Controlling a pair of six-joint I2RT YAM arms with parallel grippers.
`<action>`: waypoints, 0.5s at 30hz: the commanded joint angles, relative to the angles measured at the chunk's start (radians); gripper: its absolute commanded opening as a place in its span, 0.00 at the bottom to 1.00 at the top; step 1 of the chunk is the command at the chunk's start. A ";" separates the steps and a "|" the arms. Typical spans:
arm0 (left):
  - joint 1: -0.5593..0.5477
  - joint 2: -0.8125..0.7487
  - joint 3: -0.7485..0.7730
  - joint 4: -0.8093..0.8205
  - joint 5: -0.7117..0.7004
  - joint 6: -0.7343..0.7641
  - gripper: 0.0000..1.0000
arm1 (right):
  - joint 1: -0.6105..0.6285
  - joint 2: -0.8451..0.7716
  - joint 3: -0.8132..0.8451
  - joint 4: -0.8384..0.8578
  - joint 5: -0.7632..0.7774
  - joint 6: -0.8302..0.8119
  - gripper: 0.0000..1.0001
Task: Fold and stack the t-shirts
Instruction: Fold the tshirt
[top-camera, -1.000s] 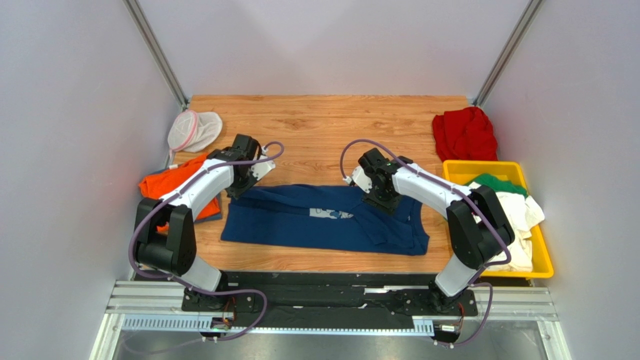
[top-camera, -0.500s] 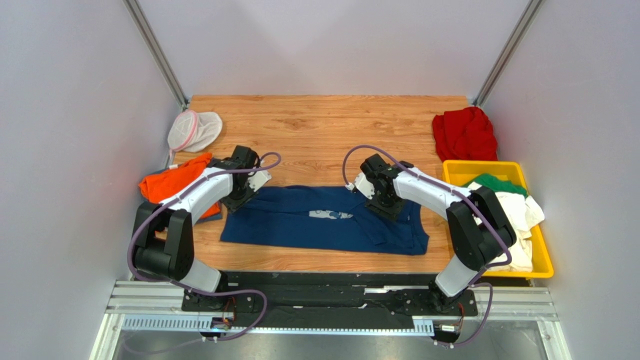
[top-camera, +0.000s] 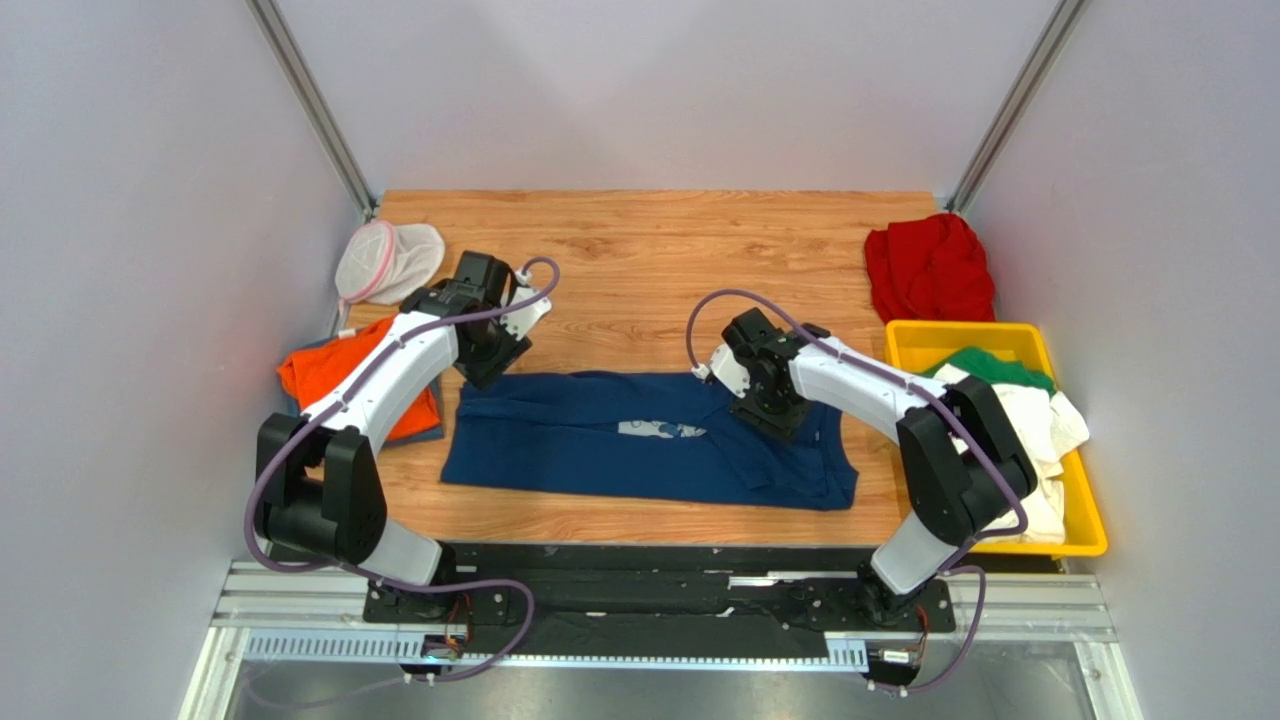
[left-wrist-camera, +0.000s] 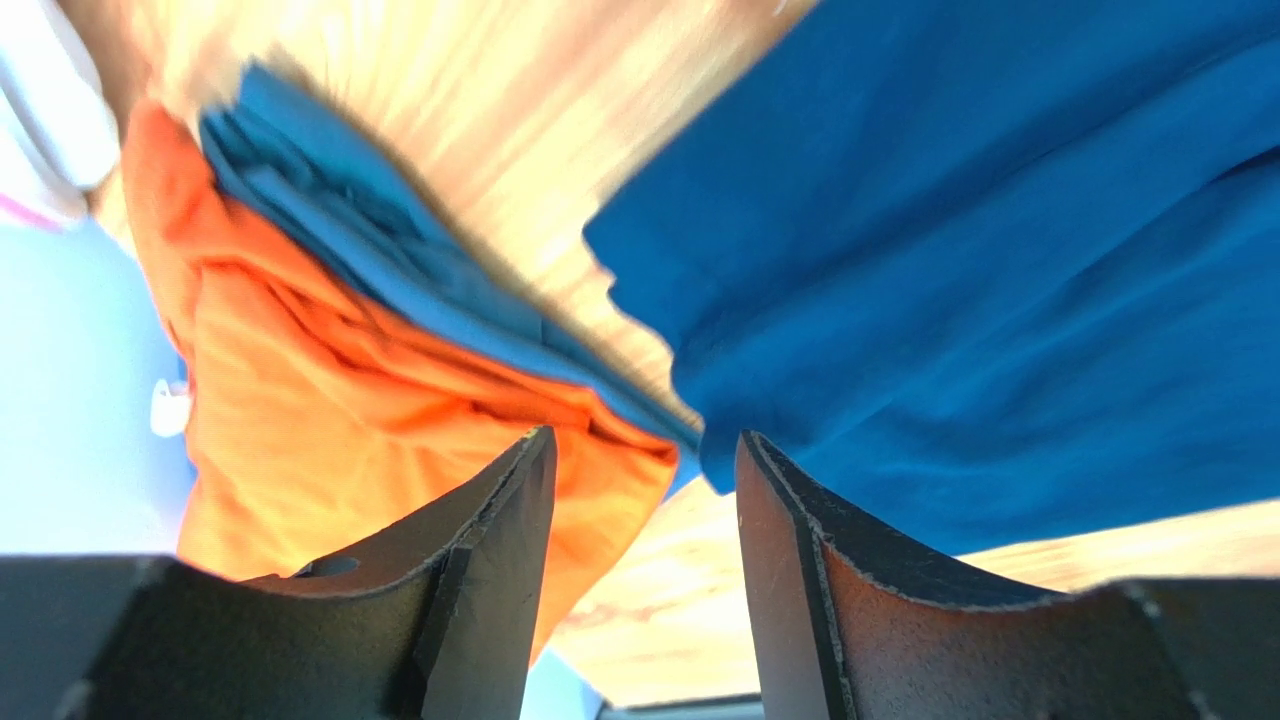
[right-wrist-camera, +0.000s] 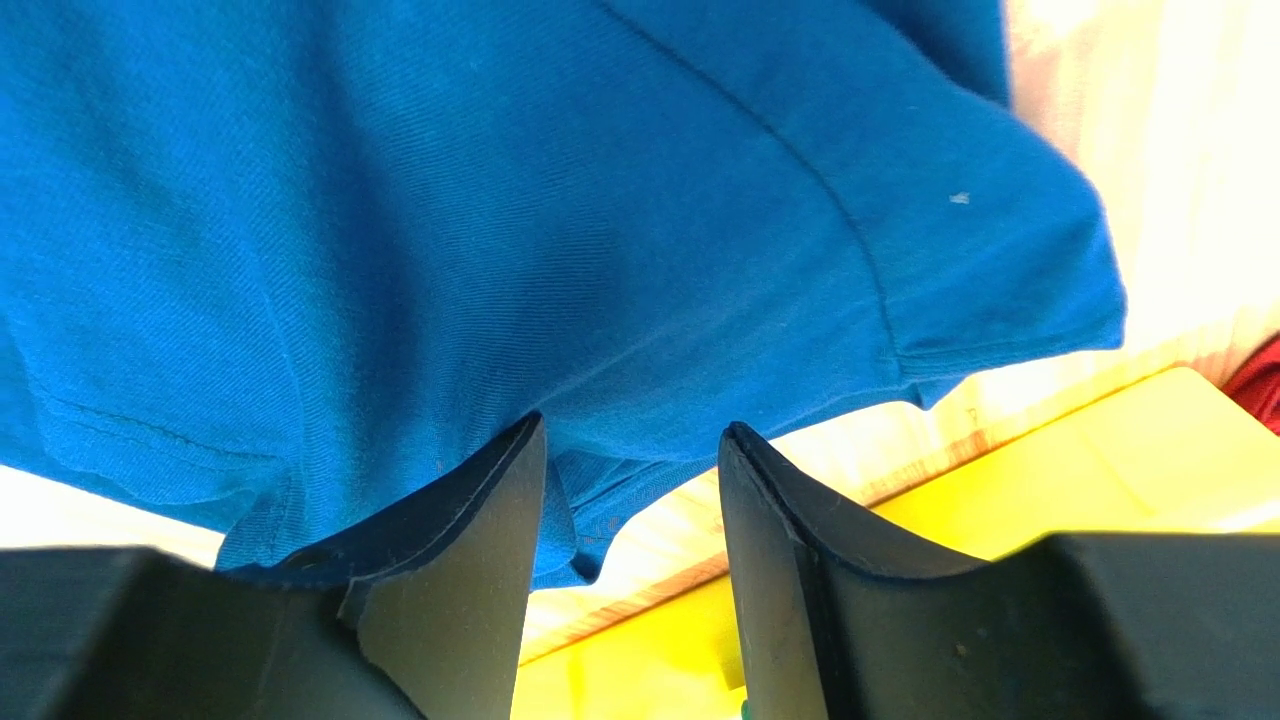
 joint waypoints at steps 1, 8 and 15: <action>-0.003 -0.012 0.065 -0.041 0.131 -0.034 0.57 | 0.000 -0.052 0.020 0.038 0.004 0.040 0.51; -0.002 0.103 0.065 0.017 0.119 -0.013 0.57 | 0.000 -0.059 0.021 0.049 0.004 0.054 0.51; -0.003 0.259 0.082 0.110 0.042 0.010 0.57 | 0.000 -0.074 -0.009 0.055 -0.001 0.059 0.51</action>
